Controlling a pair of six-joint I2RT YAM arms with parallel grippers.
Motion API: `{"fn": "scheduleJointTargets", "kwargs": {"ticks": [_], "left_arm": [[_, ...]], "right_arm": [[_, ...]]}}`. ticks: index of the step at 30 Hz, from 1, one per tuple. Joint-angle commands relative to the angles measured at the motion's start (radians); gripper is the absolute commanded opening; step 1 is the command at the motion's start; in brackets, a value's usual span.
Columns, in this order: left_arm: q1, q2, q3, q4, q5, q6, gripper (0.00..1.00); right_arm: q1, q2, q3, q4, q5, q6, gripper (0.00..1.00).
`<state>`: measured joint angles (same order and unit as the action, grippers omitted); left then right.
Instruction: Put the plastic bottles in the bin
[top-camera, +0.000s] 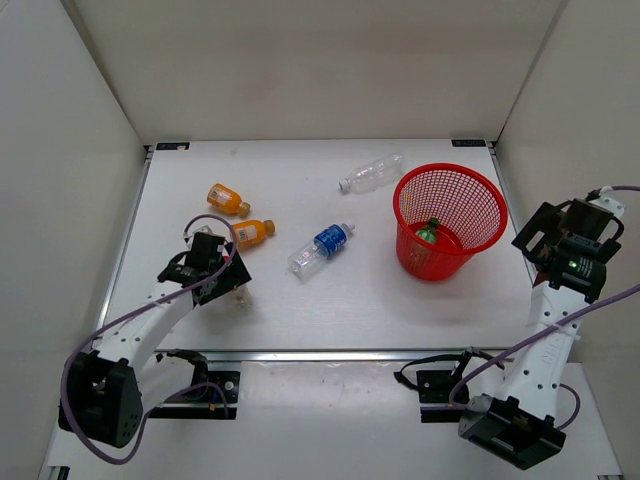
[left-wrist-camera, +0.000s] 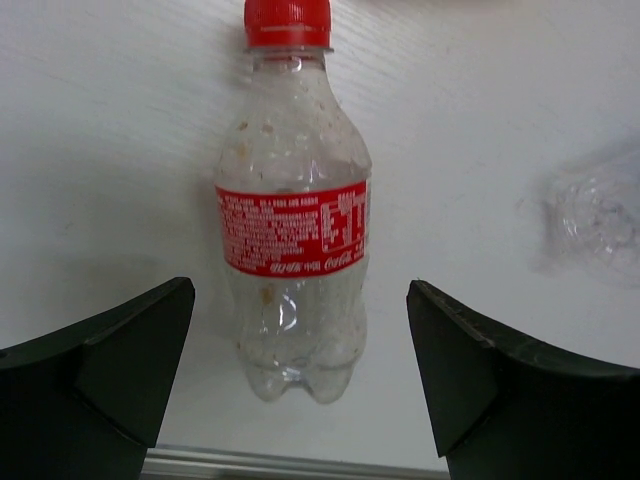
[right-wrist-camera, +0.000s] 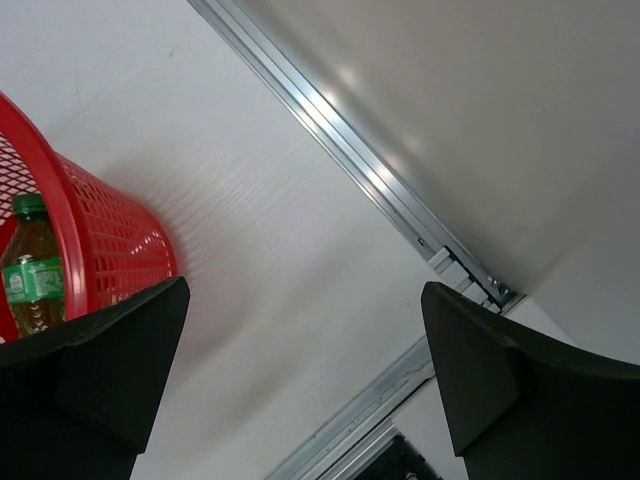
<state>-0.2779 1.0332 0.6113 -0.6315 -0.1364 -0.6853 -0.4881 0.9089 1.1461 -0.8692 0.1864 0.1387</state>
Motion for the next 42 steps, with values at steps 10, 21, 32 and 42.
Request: {"fn": "scheduleJointTargets", "kwargs": {"ticks": [10,21,32,42], "left_arm": [[0.032,0.079,-0.059,0.134,0.001,-0.042,0.99],[-0.023,-0.019,-0.050,0.069,0.000,-0.082,0.40],[-0.328,0.101,0.498,0.068,0.090,0.059,0.31],[-0.592,0.787,1.426,0.108,0.170,0.273,0.33]], "right_arm": [[-0.001,-0.059,0.012,-0.005,-0.047,0.047,0.99],[0.040,-0.103,-0.069,0.033,-0.013,0.064,0.99],[0.062,-0.166,-0.223,0.039,0.114,0.142,1.00],[0.065,-0.258,-0.250,0.030,0.104,0.160,0.99]]}}
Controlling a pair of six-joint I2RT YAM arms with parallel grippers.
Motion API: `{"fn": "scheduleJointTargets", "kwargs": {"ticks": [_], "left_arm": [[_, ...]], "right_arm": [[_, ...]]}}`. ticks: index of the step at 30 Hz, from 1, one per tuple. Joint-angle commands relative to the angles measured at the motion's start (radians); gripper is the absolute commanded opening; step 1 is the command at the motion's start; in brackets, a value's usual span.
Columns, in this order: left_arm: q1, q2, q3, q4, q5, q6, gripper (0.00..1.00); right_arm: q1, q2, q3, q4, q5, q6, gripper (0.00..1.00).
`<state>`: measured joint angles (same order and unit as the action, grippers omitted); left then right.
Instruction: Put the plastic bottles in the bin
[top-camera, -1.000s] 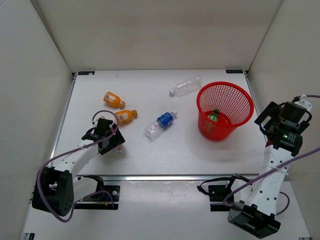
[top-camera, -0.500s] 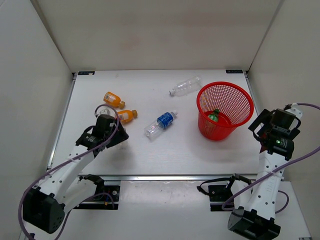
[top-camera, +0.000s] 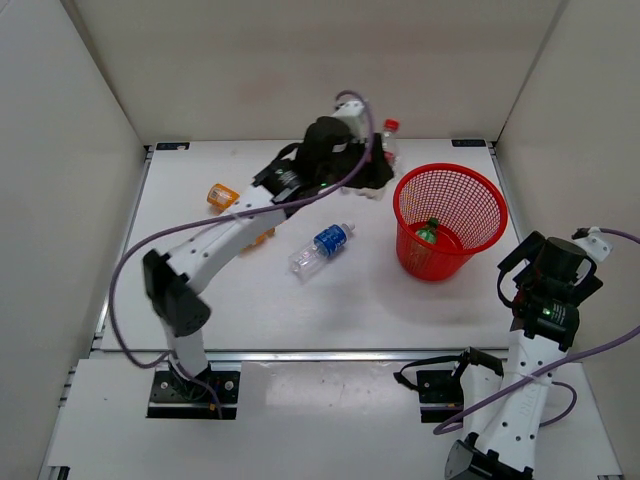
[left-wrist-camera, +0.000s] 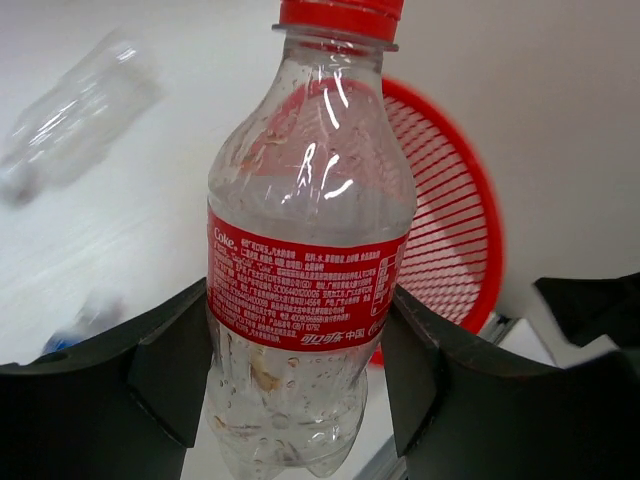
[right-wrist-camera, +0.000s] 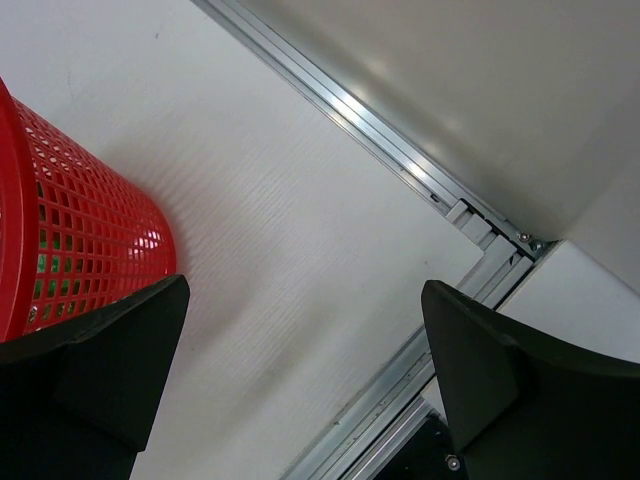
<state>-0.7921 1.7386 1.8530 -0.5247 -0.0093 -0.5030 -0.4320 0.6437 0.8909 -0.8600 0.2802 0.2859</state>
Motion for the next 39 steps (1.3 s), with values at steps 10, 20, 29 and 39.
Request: {"fn": "scheduleJointTargets", "kwargs": {"ticks": [10,20,29,39], "left_arm": [[-0.156,0.398,0.422,0.147,0.124,0.055,0.38],[-0.165,0.358,0.463,0.075,0.092,0.099,0.99],[-0.109,-0.028,-0.067,-0.126,-0.123,0.170,0.99],[0.383,-0.871,-0.943,-0.444,-0.219,-0.062,0.99]], "right_arm": [[0.059,0.016,0.031,0.006,-0.013,0.009,0.99],[0.091,0.020,0.072,-0.011,-0.003,-0.008,0.99],[0.166,0.100,0.179,-0.013,-0.103,-0.112,0.99],[0.968,0.480,0.593,-0.080,0.223,-0.010,0.99]]}}
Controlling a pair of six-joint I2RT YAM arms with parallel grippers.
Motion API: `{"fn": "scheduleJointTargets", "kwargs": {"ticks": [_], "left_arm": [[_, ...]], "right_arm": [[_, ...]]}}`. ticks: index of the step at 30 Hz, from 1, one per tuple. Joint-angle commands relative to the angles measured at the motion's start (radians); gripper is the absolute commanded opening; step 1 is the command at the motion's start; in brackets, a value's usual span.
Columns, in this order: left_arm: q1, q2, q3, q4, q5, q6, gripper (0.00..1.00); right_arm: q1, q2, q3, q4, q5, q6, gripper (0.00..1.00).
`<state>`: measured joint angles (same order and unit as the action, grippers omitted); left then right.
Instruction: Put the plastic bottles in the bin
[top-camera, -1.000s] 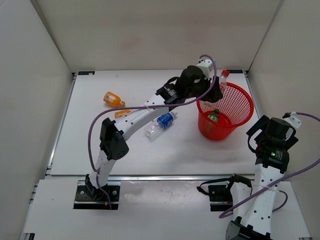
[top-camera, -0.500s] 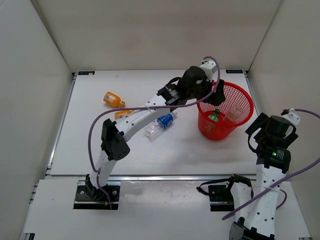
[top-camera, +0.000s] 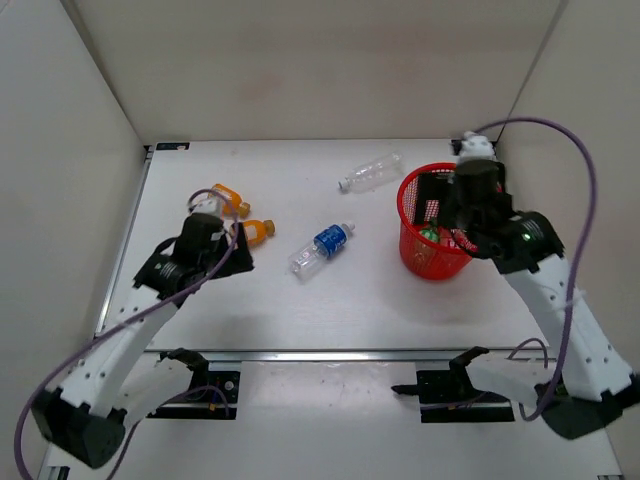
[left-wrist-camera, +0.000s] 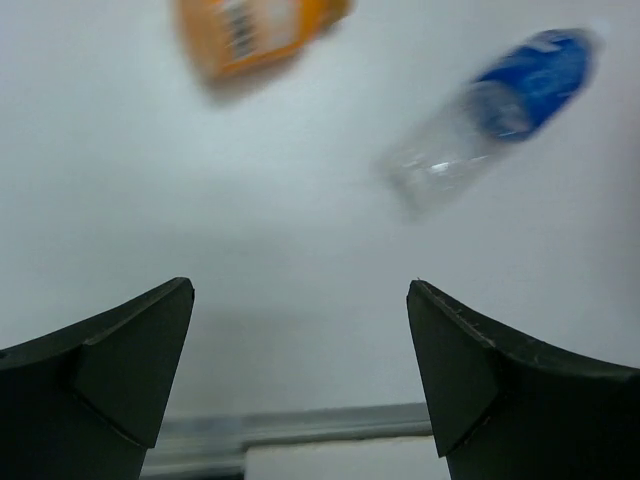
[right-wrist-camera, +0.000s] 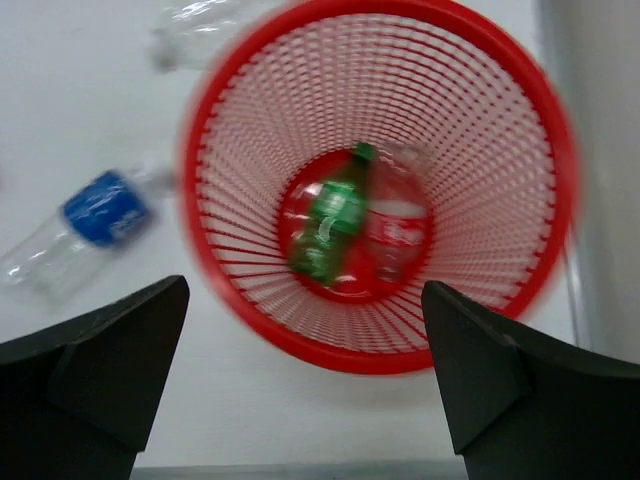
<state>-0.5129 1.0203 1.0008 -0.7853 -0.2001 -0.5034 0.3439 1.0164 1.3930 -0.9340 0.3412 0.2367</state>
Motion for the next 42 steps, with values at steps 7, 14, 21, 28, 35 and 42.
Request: {"fn": "scheduleJointTargets", "kwargs": {"ticks": [7,14,21,28,35,42], "left_arm": [[0.153,-0.339,-0.165,-0.291,0.036,-0.102,0.98],[0.125,-0.368,-0.130,-0.384,0.042,-0.107,0.99],[0.097,-0.387,-0.131,-0.400,0.082,-0.078,0.99],[0.093,-0.419,-0.152,-0.408,0.085,-0.063,0.99],[0.093,-0.420,-0.137,-0.410,0.060,-0.057,0.99],[0.099,-0.397,-0.152,-0.391,0.054,-0.053,0.98]], "right_arm": [[0.470,0.488,0.230,0.160,0.101,0.194,0.99],[0.474,0.587,0.030,0.438,0.111,0.464,0.99],[0.483,0.715,-0.011,0.480,0.195,0.674,0.99],[0.509,0.846,0.028,0.535,0.288,0.754,0.99],[0.514,0.890,-0.091,0.739,0.282,0.733,0.99],[0.477,1.016,0.038,0.629,0.243,0.757,0.96]]}}
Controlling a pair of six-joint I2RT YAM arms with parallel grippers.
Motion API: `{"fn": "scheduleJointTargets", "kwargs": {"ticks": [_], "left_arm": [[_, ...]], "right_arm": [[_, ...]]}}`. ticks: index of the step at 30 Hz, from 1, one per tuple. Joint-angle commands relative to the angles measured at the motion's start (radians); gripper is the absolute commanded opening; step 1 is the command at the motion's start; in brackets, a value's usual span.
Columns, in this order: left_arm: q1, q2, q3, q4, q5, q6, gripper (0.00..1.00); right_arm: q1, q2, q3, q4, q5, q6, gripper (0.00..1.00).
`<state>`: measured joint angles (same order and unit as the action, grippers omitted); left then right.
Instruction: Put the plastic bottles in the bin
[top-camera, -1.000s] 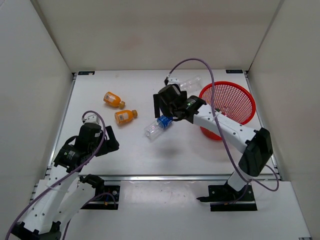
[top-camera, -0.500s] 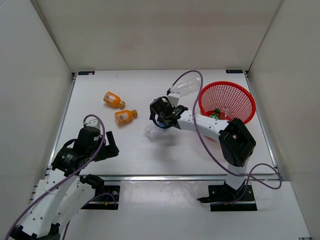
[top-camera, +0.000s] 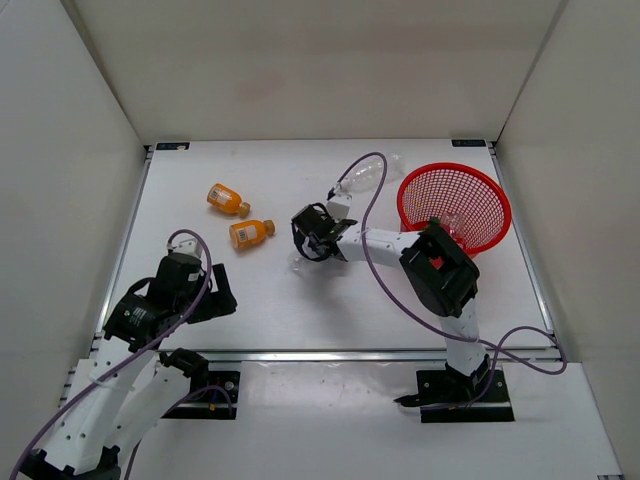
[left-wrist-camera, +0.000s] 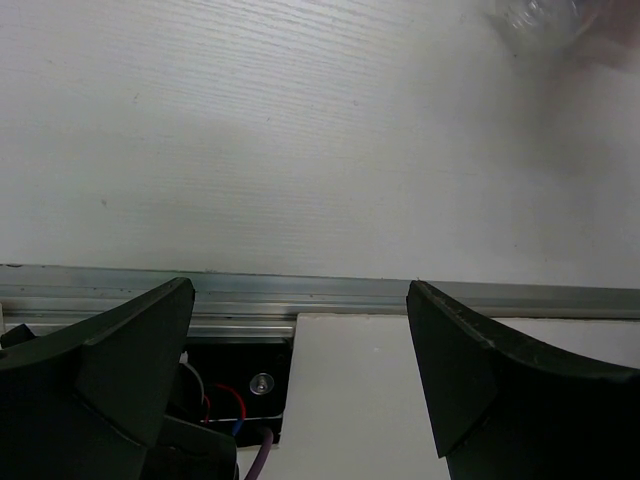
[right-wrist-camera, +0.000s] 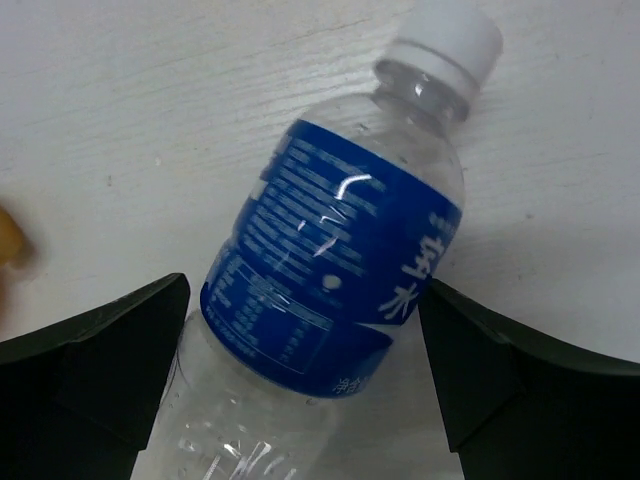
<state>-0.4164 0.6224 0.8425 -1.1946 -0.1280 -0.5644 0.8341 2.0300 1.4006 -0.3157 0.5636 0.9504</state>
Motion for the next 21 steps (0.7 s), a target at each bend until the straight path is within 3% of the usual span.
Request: {"fn": "scheduleJointTargets", "kwargs": {"ticks": [1,6,8,11,14,21], "left_arm": [[-0.004,-0.004,0.007,0.017,-0.019,0.008,0.98],[-0.001,-0.007,0.024,0.021,-0.036,0.003,0.99],[-0.001,0.000,0.029,0.035,-0.041,0.006,0.99],[0.005,0.005,0.010,0.052,-0.029,-0.002,0.98],[0.004,0.016,0.010,0.078,-0.001,0.004,0.99],[0.018,0.066,0.013,0.125,-0.001,0.014,0.99]], "right_arm": [[-0.015,-0.007,0.006,0.033,0.016,0.045,0.92],[-0.001,-0.030,-0.006,0.056,0.057,-0.008,0.61],[-0.006,-0.043,0.011,0.053,0.055,-0.047,0.41],[0.016,-0.129,0.005,0.114,0.073,-0.172,0.27],[0.026,-0.235,0.003,0.216,0.088,-0.361,0.27],[-0.107,-0.545,0.005,0.290,-0.151,-0.683,0.30]]}}
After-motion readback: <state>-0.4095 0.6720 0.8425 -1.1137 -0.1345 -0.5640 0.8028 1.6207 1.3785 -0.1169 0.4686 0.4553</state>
